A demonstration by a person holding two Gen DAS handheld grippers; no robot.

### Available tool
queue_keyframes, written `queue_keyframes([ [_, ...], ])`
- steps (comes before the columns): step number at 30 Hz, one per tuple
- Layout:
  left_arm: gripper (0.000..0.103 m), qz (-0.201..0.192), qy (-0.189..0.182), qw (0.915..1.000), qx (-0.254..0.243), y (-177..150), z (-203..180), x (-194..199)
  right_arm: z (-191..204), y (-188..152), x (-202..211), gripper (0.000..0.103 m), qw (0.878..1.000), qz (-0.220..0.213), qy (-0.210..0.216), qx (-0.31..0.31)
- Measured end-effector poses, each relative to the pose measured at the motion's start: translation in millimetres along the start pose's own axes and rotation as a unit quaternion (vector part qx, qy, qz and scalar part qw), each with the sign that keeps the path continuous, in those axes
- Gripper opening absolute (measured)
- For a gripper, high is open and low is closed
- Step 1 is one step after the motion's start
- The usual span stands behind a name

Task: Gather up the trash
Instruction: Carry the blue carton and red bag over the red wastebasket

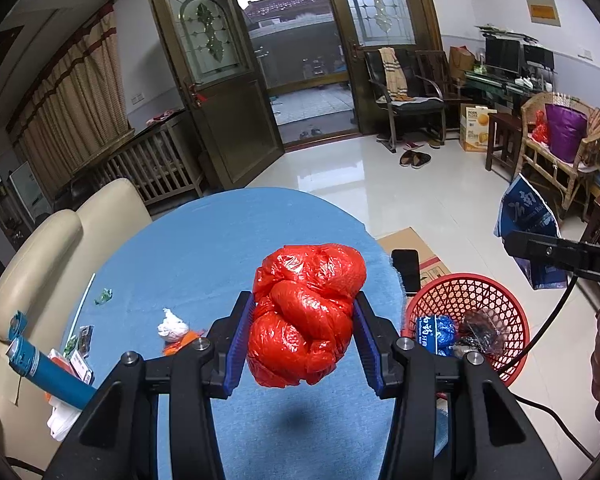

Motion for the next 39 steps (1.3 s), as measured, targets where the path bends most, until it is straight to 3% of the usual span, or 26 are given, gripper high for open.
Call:
queue_keyframes([
  [39, 0.050, 0.006, -0.036, 0.9972, -0.066, 10.9, -54.4, -9.3, -43.8, 7.0, 32.1, 0.067, 0.998, -0.032, -0.008, -0.056],
])
Point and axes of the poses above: each gripper's, at about its wrist camera, not at the fingertips, and x roughly against the way its jaws point, z to its left, y to its top, the point moved 5 cm from there along -x, roughly the way its jaws point, and after that the axes turned 8 degrees about y, right-handed, at the moved point
